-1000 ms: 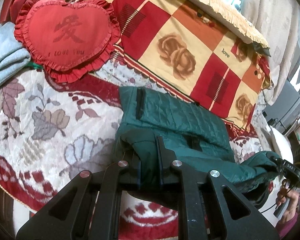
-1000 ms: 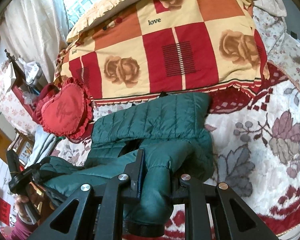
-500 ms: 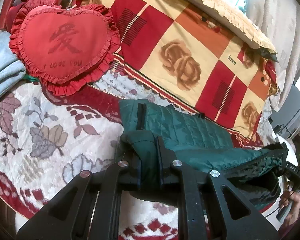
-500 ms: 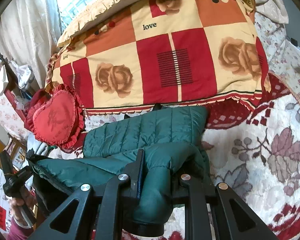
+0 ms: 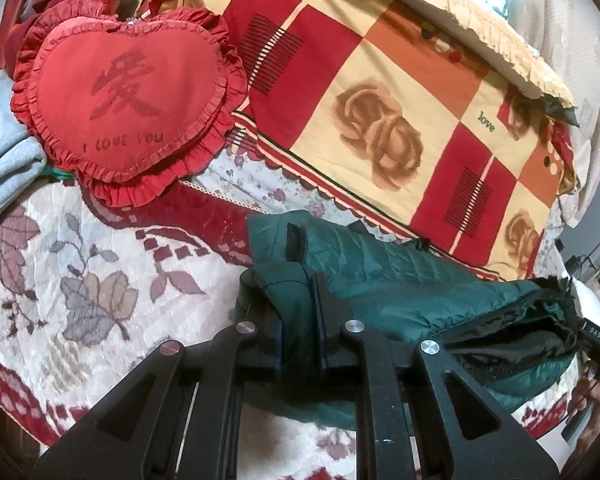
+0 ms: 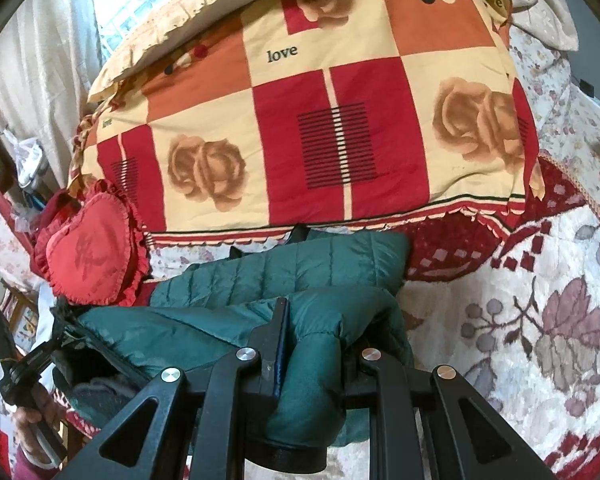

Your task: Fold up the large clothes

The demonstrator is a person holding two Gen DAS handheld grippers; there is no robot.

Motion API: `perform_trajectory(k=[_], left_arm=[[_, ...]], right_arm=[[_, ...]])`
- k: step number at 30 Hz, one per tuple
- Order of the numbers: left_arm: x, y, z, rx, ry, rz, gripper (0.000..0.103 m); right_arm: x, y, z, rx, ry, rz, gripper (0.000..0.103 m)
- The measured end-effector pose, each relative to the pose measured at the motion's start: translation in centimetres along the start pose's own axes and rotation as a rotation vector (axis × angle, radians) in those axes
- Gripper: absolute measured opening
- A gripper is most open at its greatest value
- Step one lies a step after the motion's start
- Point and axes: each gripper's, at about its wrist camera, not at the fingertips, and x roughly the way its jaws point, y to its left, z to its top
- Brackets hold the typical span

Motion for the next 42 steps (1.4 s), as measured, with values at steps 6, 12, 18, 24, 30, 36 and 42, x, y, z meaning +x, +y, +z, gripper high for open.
perform_trajectory(k=[6,12,18,24,30,36,42], left_arm=[[1.5,-0.3,1.0,0.0,0.005,0.022,0.012],[3.2,-0.7,2.0,0.013,0.018,0.042,0.012],[5.1,-0.9,3.0,0.003,0.031,0.061,0.012],[6.6,-1.0,4.1,-0.002,0.034,0.076,0.012],[8.8,-0.9,5.1,-0.024,0.052,0.094,0.012],[10.9,-1.0,5.6,-0.025,0.06,0.112,0.012],[13.0,-0.9,6.1,-0.029,0.069,0.131,0.012]], right_arm=[[1.9,0.0,1.2,-0.006,0.008,-0.023,0.017],[3.5,-0.6,2.1,0.006,0.022,-0.034,0.017],[5.3,-1.0,2.9,0.013,0.033,-0.052,0.017],[6.7,-1.0,4.1,0.01,0.04,-0.066,0.017],[8.8,-1.2,5.0,0.016,0.054,-0.089,0.017],[10.9,-1.8,5.7,0.021,0.073,-0.105,0.017],[13.1,-2.5,6.1,0.038,0.088,-0.115,0.017]])
